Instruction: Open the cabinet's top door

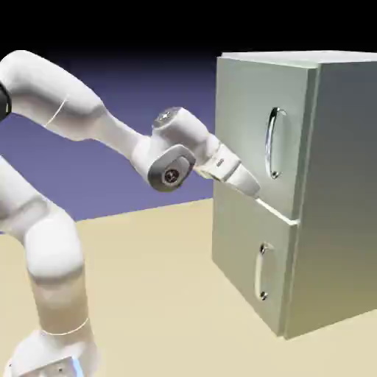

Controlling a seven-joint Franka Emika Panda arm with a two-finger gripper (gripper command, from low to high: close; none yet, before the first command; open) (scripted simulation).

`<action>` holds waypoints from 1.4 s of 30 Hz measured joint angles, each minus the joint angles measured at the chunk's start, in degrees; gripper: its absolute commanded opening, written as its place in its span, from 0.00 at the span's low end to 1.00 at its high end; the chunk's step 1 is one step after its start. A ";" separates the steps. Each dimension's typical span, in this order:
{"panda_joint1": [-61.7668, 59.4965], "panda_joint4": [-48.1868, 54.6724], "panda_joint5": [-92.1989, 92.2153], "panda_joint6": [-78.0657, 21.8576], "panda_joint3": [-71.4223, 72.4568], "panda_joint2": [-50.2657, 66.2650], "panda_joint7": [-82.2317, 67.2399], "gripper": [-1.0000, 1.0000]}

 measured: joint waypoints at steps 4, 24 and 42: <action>2.86 0.74 -9.97 -0.69 -3.68 -2.47 6.82 1.00; 17.18 4.46 -59.80 -4.16 -22.05 -14.82 40.92 1.00; 30.07 7.80 -104.65 -7.27 -38.59 -25.93 71.61 1.00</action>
